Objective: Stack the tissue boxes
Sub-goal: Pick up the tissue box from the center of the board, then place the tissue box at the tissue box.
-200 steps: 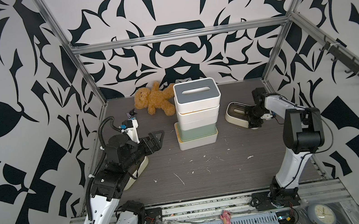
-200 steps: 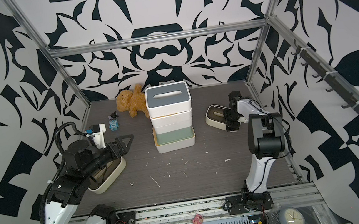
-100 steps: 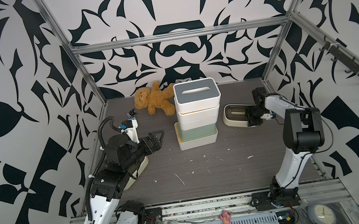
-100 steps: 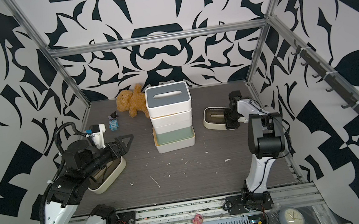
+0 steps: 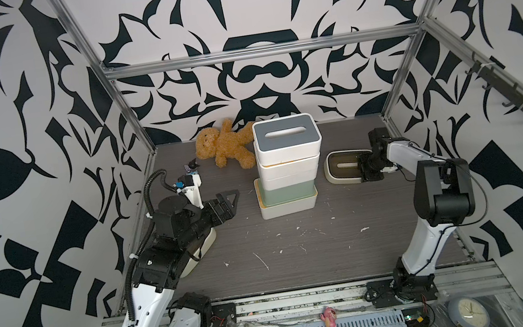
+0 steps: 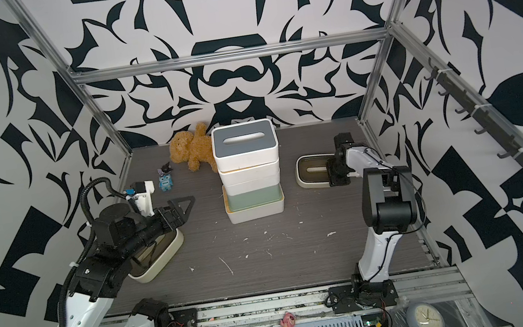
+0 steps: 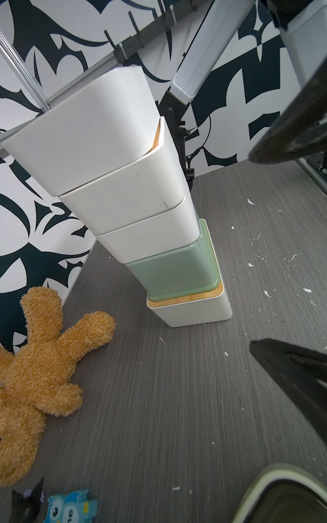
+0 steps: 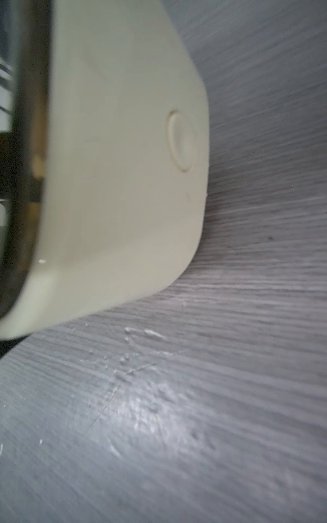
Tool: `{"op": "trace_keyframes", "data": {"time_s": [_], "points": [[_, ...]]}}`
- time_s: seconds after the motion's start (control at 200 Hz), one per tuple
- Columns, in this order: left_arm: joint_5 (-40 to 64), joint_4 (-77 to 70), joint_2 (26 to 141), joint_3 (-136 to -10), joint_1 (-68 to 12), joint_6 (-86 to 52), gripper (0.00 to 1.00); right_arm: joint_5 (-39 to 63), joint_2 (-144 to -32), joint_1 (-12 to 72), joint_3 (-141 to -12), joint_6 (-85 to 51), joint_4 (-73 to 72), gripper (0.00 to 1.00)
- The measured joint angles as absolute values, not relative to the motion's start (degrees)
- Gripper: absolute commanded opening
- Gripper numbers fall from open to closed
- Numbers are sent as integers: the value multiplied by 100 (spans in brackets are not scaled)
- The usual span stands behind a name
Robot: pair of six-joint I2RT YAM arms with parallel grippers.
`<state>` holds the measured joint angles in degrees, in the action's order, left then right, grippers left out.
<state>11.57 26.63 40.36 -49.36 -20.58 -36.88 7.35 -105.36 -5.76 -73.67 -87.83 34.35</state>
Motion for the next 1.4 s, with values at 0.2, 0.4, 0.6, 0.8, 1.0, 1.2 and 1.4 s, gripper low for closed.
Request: {"op": "trace_keyframes", "data": {"time_s": [0.2,0.4,0.6,0.8,1.0,1.2,1.4], "points": [[1157,2665,4036,-4998,-2058,-3605,99,755,-9996,-676,-7288,-8637,3492,49],[1184,2655,4023,-5168,-2058,-3448,99,899,-9323,-797,-7290,-8447,3551,46],[1376,2600,4056,-5472,-2058,-3236,99,1081,-8691,-854,-7365,-8128,3765,46],[1643,2324,4108,-5712,-2058,-3024,99,1278,-8014,-854,-7699,-7920,3990,43],[1988,1959,4539,-6200,-2058,-2893,99,1507,-7518,-854,-8248,-7793,4097,42],[2504,1605,5441,-7098,-2303,-2849,99,1730,-7166,-854,-8718,-7780,4268,41],[2263,1568,6539,-8158,-3583,-2078,99,2021,-6969,-854,-8949,-7824,4287,38]]}}
